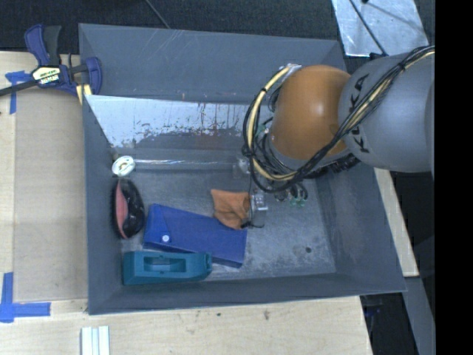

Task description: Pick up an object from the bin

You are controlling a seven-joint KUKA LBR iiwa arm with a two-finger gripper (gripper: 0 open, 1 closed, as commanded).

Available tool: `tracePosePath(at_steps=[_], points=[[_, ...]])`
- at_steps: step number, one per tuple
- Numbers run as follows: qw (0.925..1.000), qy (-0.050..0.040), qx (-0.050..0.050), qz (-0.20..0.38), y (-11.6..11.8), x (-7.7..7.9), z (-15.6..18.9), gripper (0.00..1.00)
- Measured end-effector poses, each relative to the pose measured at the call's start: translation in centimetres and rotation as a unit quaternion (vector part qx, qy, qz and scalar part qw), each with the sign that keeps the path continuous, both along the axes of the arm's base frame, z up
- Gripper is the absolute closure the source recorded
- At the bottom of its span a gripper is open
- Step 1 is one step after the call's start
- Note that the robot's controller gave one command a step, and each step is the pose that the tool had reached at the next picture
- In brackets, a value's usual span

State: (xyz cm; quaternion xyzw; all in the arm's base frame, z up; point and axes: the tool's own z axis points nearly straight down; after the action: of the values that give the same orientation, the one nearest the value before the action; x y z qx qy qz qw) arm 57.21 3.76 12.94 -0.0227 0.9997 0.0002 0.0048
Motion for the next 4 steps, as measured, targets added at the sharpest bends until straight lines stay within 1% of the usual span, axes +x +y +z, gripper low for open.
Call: tracePosePath(at_steps=[1,2,3,4], points=[[0.9983,0.0035,-0.001,0.059,-2.3,0.7,-4.7,1.00],[0.9983,0.0035,0.000,0.059,-2.3,0.7,-4.7,1.00],[0.9988,0.0038,0.000,0.050,5.8,3.7,5.1,1.00],[0.9988,0.0038,0.000,0.049,5.7,3.7,5.1,0.00]])
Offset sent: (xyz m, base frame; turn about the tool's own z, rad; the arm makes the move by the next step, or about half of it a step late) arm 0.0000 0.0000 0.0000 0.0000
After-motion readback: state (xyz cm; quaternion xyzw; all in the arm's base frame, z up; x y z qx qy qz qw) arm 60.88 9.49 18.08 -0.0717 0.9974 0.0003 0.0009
